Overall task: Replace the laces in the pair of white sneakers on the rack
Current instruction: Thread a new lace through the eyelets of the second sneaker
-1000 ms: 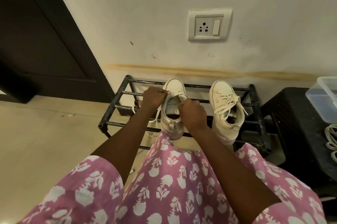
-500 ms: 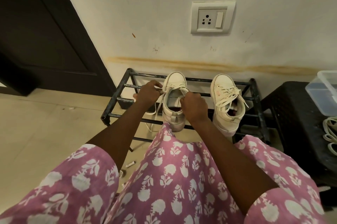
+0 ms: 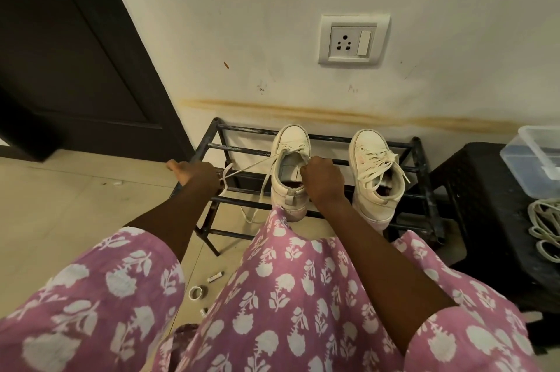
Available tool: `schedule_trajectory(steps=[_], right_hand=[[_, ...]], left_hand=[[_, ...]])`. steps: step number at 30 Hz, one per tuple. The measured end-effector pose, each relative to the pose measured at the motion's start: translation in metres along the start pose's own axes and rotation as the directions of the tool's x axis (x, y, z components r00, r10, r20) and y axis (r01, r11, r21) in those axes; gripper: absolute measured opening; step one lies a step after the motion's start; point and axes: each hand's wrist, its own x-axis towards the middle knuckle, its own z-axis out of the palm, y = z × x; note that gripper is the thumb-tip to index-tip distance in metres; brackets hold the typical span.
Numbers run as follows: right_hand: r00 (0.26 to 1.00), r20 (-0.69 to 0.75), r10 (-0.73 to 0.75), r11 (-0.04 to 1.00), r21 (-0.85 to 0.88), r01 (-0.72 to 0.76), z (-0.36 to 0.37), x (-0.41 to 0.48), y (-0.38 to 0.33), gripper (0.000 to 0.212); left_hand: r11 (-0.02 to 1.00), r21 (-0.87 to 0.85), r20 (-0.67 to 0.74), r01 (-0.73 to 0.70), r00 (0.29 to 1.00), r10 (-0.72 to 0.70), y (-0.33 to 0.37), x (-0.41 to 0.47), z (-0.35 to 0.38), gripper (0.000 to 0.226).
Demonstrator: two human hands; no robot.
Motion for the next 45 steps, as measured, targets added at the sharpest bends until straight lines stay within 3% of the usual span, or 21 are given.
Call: schedule_trajectory(steps=[3,6,7,9,11,12,18,21,23,27,31,35,40,45], right_hand=[[1.000,0.004,0.004,1.000,0.001,-0.004,0.001,0.000,0.000,0.025],[1.000,-0.001,0.015,1.000,0.020,-0.015,0.001,0.000,0.000,0.025],[1.000,0.003,0.016,1.000,0.016,-0.016,0.000,0.000,0.000,0.025],[1.000,0.011,0.008,1.000,0.000,-0.008,0.000,0.000,0.000,0.024],[1.000,0.013,-0.005,1.000,-0.013,0.006,0.000,-0.001,-0.001,0.022],[1.000,0.010,-0.007,1.000,-0.014,0.007,0.000,-0.001,-0.001,0.022],[1.000,0.009,0.011,1.000,-0.012,-0.011,-0.001,-0.003,-0.002,0.021],[1.000,0.015,0.003,1.000,-0.024,-0.003,-0.002,-0.003,-0.003,0.021],[1.000,0.004,-0.003,1.000,-0.030,0.003,-0.003,-0.005,-0.004,0.021],[1.000,-0.010,-0.008,0.999,-0.032,0.008,-0.003,-0.007,-0.005,0.020],[1.000,0.001,0.000,1.000,-0.031,0.000,-0.004,-0.006,-0.007,0.020],[1.000,0.007,0.013,1.000,-0.013,-0.013,-0.006,-0.004,-0.006,0.021],[1.000,0.009,0.028,0.999,-0.017,-0.028,-0.005,-0.002,-0.006,0.022],[1.000,0.016,0.002,0.998,-0.065,-0.001,-0.005,0.000,-0.007,0.023]], left_hand=[[1.000,0.018,0.017,-0.006,1.000,0.005,0.001,-0.002,-0.007,0.037],[0.965,-0.206,-0.011,-0.165,0.986,0.166,0.016,-0.002,-0.025,0.038],[0.906,-0.324,-0.058,-0.273,0.961,0.269,0.023,-0.004,-0.034,0.038],[0.685,-0.566,-0.190,-0.459,0.881,0.433,0.037,-0.013,-0.050,0.037],[0.507,-0.700,-0.268,-0.503,0.843,0.467,0.047,-0.022,-0.062,0.034],[0.479,-0.713,-0.290,-0.512,0.837,0.464,0.051,-0.024,-0.065,0.032],[0.469,-0.720,-0.289,-0.511,0.836,0.466,0.053,-0.025,-0.068,0.025],[0.656,-0.488,-0.397,-0.576,0.816,0.420,0.050,-0.027,-0.071,0.023],[0.755,-0.259,-0.512,-0.603,0.748,0.422,0.048,-0.030,-0.072,0.021],[0.775,-0.035,-0.658,-0.631,0.598,0.458,0.047,-0.032,-0.057,0.021],[0.757,-0.128,-0.628,-0.641,0.643,0.438,0.049,-0.030,-0.038,0.024],[0.709,-0.336,-0.592,-0.620,0.725,0.352,0.054,-0.030,-0.031,0.021],[0.505,-0.689,-0.400,-0.520,0.854,0.333,0.053,-0.024,-0.033,0.023],[0.309,-0.862,-0.294,-0.401,0.894,0.339,0.054,-0.019,-0.041,0.024]])
